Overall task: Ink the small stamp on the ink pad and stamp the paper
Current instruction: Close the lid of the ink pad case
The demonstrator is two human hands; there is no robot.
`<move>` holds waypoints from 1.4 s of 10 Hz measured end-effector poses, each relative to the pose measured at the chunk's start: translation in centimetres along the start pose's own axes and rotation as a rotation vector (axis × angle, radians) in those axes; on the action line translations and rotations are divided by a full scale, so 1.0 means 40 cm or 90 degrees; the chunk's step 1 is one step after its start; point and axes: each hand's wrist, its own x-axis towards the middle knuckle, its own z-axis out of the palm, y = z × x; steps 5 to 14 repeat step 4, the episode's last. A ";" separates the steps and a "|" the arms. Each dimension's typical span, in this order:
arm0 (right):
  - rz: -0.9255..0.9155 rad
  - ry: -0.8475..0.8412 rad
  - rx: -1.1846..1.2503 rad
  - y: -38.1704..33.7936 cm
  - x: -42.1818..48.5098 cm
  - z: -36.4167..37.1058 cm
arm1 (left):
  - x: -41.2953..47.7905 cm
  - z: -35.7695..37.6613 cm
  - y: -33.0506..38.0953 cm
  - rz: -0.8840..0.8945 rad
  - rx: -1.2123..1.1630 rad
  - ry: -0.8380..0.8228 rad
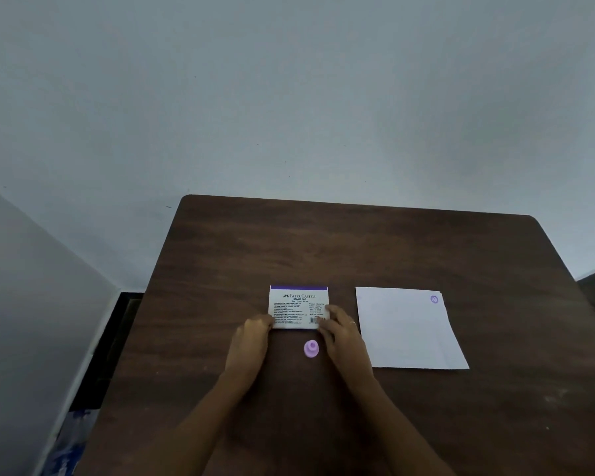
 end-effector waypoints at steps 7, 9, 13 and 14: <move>-0.053 -0.030 -0.034 0.014 -0.019 0.004 | 0.000 -0.009 0.007 0.008 0.130 -0.024; -0.053 -0.030 -0.034 0.014 -0.019 0.004 | 0.000 -0.009 0.007 0.008 0.130 -0.024; -0.053 -0.030 -0.034 0.014 -0.019 0.004 | 0.000 -0.009 0.007 0.008 0.130 -0.024; -0.053 -0.030 -0.034 0.014 -0.019 0.004 | 0.000 -0.009 0.007 0.008 0.130 -0.024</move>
